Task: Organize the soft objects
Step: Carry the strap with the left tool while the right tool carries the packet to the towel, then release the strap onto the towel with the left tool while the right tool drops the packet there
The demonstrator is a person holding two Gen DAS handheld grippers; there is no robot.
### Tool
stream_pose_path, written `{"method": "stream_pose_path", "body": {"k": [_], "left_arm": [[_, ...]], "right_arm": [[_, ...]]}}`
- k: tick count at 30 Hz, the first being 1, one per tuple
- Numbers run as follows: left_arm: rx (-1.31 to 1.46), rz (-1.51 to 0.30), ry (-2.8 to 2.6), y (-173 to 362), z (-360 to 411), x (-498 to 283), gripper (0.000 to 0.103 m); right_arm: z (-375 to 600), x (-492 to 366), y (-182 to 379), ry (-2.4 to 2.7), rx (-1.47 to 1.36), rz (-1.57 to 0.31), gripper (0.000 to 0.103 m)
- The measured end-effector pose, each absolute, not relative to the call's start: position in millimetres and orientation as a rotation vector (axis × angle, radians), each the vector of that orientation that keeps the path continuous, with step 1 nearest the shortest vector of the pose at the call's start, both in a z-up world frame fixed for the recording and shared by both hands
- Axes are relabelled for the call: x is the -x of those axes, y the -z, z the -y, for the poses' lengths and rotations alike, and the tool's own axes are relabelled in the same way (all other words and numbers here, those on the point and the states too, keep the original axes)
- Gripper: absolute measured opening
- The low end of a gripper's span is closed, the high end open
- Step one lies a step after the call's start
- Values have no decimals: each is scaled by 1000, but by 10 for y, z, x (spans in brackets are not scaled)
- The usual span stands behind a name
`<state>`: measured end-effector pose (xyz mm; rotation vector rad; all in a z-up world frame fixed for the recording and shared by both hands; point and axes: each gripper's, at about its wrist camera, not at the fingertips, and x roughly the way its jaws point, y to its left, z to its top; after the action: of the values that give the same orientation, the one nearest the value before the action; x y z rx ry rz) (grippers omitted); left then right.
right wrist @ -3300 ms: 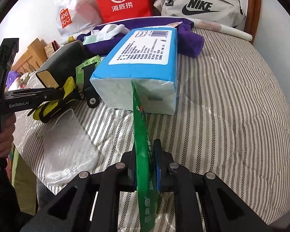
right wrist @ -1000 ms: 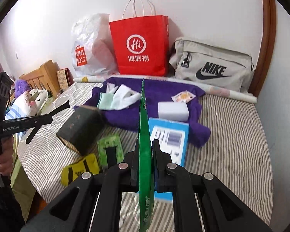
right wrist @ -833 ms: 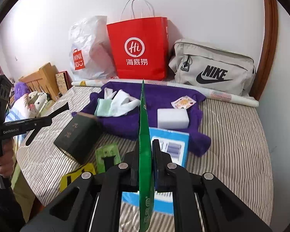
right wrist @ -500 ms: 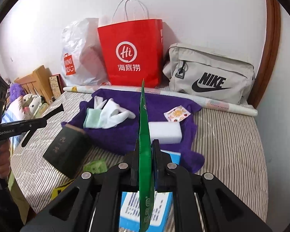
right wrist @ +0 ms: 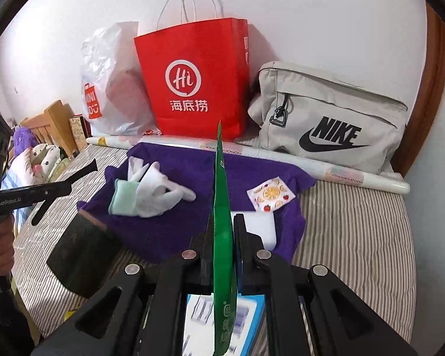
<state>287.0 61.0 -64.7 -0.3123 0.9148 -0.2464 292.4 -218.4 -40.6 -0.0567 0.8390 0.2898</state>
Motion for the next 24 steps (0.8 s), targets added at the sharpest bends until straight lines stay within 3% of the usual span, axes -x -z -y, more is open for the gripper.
{"method": "stream_pose_path", "body": {"k": [24], "left_arm": [[211,-1044,214,1132,-398,-3678,17]], "right_arm": [[2123,-3812,1170,-251,130,-1052,9]]}}
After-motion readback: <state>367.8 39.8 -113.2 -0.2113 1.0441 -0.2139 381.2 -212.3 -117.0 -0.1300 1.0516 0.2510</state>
